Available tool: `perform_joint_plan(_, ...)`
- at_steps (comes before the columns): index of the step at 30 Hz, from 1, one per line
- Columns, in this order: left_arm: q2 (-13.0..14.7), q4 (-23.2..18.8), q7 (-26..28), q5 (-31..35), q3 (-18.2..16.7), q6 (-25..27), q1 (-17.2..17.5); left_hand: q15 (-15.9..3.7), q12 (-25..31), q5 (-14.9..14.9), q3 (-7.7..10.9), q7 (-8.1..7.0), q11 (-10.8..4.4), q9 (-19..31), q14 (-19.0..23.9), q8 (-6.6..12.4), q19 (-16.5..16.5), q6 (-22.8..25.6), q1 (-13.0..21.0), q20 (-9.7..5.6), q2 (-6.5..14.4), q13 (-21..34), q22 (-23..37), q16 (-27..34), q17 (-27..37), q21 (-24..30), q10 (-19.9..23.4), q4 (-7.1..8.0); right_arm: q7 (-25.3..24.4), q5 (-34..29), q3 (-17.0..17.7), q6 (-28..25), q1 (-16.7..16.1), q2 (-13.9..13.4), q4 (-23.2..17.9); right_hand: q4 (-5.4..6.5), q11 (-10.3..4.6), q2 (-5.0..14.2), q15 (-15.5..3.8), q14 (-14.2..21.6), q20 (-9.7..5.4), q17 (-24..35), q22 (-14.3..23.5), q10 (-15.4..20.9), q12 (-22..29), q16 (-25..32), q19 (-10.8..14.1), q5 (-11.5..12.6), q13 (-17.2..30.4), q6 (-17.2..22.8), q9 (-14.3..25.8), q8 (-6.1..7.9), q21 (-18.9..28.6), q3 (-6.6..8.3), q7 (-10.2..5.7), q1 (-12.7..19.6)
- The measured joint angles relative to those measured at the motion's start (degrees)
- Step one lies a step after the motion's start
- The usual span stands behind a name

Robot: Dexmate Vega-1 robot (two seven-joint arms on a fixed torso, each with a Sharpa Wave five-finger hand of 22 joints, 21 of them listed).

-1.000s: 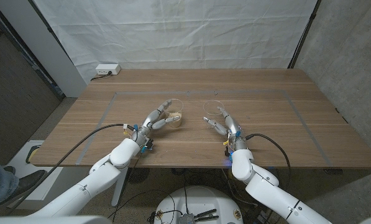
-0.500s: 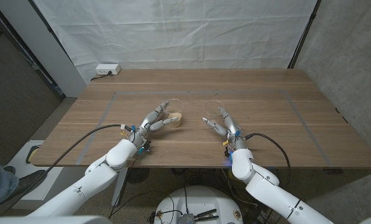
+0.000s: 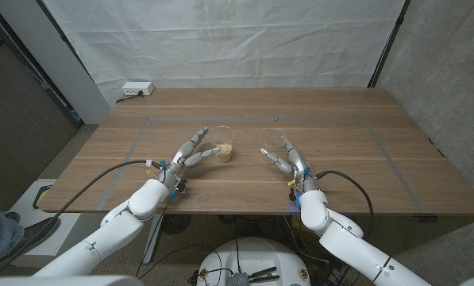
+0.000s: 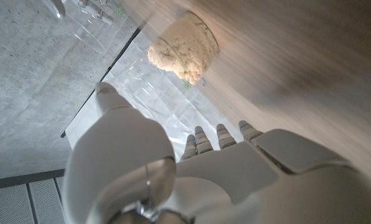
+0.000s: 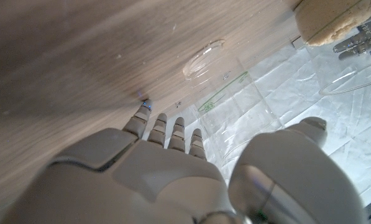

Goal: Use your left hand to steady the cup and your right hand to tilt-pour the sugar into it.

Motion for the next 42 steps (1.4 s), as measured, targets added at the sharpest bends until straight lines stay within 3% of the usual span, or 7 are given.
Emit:
perform_joint_plan(9,0.46,-0.64,1.65,-1.06,-1.13,0.30,1.18,-0.82,0.40,0.00,-0.17,0.21,0.00,0.00,-0.18,0.45,-0.11,0.22,-0.20,-1.14,-0.20,0.00,0.00,0.00,-0.15,0.44,0.01,0.17,-4.11,0.47,1.71,5.19,-1.94,0.32,1.07,2.49,-0.37,-1.17,-1.32,2.57,-1.28,0.00,0.01,2.54,1.48,0.91,2.04,0.00,0.00,3.14,0.01,1.21,0.81,-2.79,-0.18,-5.86)
perform_joint_plan(13,0.48,-0.71,1.90,-1.54,-1.52,0.26,1.53,-0.82,0.67,0.00,-0.17,0.41,0.04,0.00,-0.18,0.79,-0.01,0.94,-0.19,-2.10,-0.19,0.00,0.00,0.00,-0.15,0.89,0.04,0.16,-5.24,0.65,2.41,6.69,-2.52,0.40,1.07,3.05,-0.05,-1.13,-1.62,2.88,-3.66,0.01,0.01,2.87,1.48,0.91,1.97,0.44,-0.17,3.84,0.01,1.60,0.81,-3.34,-0.09,-7.26)
perform_joint_plan(18,0.24,-0.71,2.47,-2.08,-2.22,-0.88,2.03,-1.22,1.32,0.00,0.08,0.33,0.22,0.00,0.23,1.63,-0.11,3.04,-0.20,-4.63,-0.19,0.00,0.00,0.29,-0.41,1.85,1.69,0.40,-5.94,1.72,3.11,9.38,-2.99,0.50,1.24,3.61,-0.51,-0.70,-1.30,3.79,-6.23,0.01,0.01,3.61,1.92,0.91,3.48,0.52,-0.30,5.09,0.01,1.81,1.19,-3.25,-0.09,-7.68)
perform_joint_plan(24,-0.17,-0.68,3.54,-3.33,-3.40,-2.56,2.78,-1.84,2.18,0.00,0.12,0.55,0.30,0.01,2.13,2.25,0.05,5.28,-0.74,-6.22,0.35,-0.03,0.00,0.73,-0.41,2.69,3.86,0.97,-6.10,3.56,4.35,12.53,-3.61,0.53,1.34,3.77,-0.15,-0.42,-1.25,4.34,-6.72,0.01,0.01,4.60,2.25,0.91,4.03,0.88,-0.30,6.24,0.01,2.04,1.20,-3.08,0.03,-7.97)
perform_joint_plan(29,-0.58,-0.74,3.92,-3.94,-4.59,-3.00,3.44,-2.20,3.17,0.00,0.20,0.69,0.86,0.01,5.00,3.19,2.23,9.08,-1.41,-8.40,0.98,-0.28,0.00,1.45,-0.41,3.35,7.69,1.54,-4.65,6.77,4.89,17.11,-3.69,0.38,1.57,5.04,0.29,1.38,-3.04,4.66,-9.82,0.01,0.01,6.31,2.52,0.91,5.21,1.33,-0.30,8.72,-0.27,2.33,1.20,-2.77,0.58,-9.77)
perform_joint_plan(35,-1.25,-0.71,4.18,-6.32,-5.79,-4.28,3.91,-2.14,3.17,0.00,0.72,1.01,1.15,0.01,5.93,3.20,3.54,10.30,-4.30,-8.39,3.57,-0.28,0.00,1.56,-0.32,3.56,8.54,3.61,-2.13,10.36,6.00,22.30,-3.56,0.01,3.15,5.34,0.59,1.79,-4.91,5.74,-12.27,-0.04,-0.10,7.99,3.04,0.91,6.25,1.33,-0.30,10.52,-0.27,2.67,1.20,-2.46,1.67,-10.17)
perform_joint_plan(42,-1.75,-0.70,2.25,-12.00,-7.12,-4.66,4.42,-2.22,3.17,-0.73,0.95,1.02,1.64,0.01,6.99,3.20,4.31,11.70,-6.63,-8.38,5.90,-0.27,0.00,1.56,-0.24,3.78,9.04,5.73,1.90,15.22,7.52,28.58,-2.64,-0.88,5.80,5.83,1.23,2.89,-5.43,6.69,-13.20,-0.28,-0.23,9.46,3.35,0.91,7.24,1.77,-0.29,12.22,-0.26,2.67,1.20,-1.97,3.37,-11.23)
